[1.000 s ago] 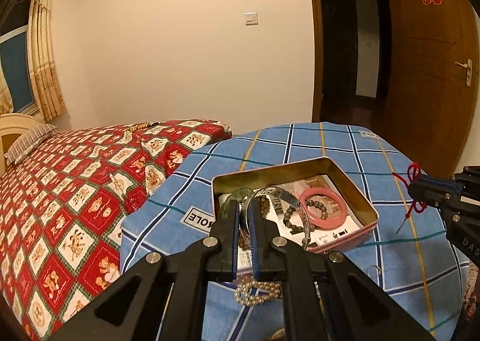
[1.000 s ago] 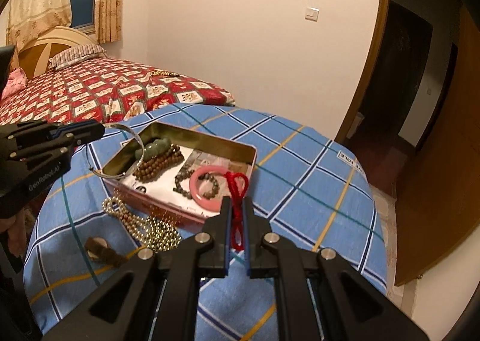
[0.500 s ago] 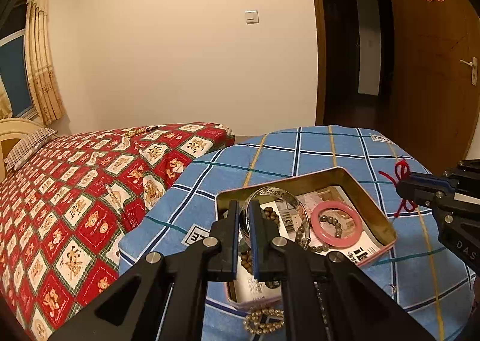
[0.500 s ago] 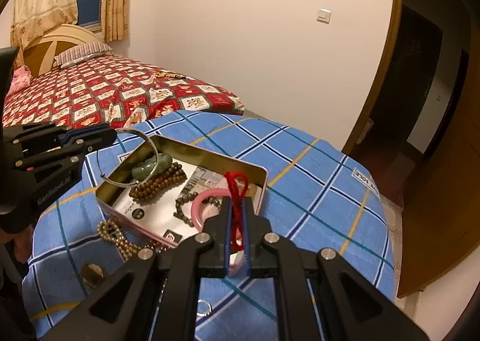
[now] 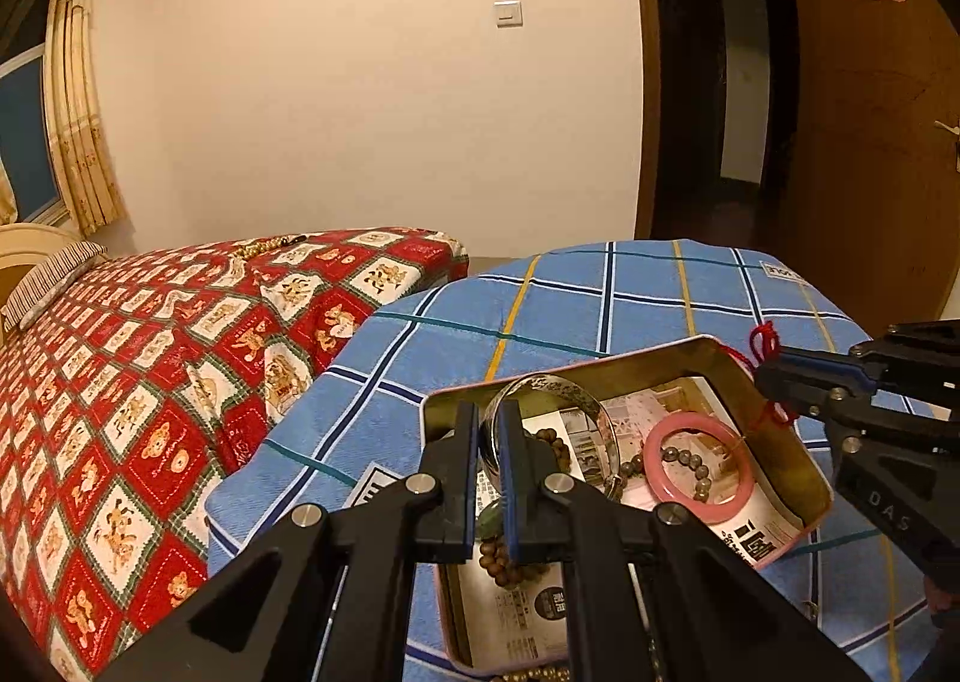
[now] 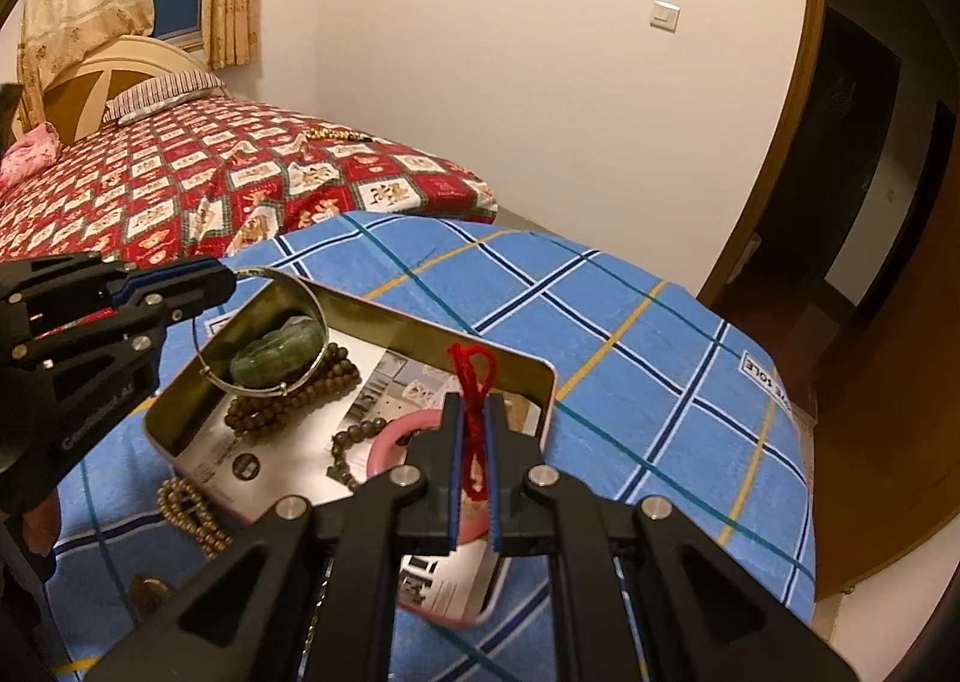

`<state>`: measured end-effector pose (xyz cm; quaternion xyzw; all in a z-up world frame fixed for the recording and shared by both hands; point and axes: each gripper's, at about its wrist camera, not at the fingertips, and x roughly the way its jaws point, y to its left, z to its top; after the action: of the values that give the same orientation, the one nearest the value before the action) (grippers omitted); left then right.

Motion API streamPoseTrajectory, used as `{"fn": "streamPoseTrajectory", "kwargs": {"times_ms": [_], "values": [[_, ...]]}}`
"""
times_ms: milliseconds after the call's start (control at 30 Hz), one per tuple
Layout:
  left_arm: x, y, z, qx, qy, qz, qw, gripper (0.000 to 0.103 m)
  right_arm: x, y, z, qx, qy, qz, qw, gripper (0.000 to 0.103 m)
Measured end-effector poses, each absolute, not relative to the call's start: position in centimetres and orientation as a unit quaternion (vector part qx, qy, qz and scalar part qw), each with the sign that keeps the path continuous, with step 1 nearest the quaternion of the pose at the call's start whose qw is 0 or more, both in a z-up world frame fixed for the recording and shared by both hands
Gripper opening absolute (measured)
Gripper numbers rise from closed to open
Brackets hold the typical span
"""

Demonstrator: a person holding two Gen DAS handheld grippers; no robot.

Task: Organize jewelry
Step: 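Lower the bangle and tassel into the tin and open both tools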

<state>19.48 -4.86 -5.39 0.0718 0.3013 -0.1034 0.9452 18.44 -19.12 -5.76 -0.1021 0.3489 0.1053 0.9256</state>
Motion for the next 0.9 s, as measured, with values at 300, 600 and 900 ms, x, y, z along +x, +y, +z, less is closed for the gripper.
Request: {"fn": "streamPoseTrajectory", "kwargs": {"times_ms": [300, 600, 900], "values": [[20.4, -5.3, -6.4, 0.076, 0.312, -0.106, 0.941, 0.005, 20.2, -19.1, -7.5, -0.103, 0.367, 0.106, 0.918, 0.009], [21.1, -5.6, -6.8, 0.079, 0.316, -0.113, 0.939, 0.005, 21.3, -19.2, -8.5, -0.105, 0.379, 0.107, 0.913, 0.009], [21.5, -5.8, -7.3, 0.083, 0.322, -0.113, 0.936, 0.006, 22.0, -19.1, -9.2, -0.108, 0.389, 0.106, 0.909, 0.009]]}}
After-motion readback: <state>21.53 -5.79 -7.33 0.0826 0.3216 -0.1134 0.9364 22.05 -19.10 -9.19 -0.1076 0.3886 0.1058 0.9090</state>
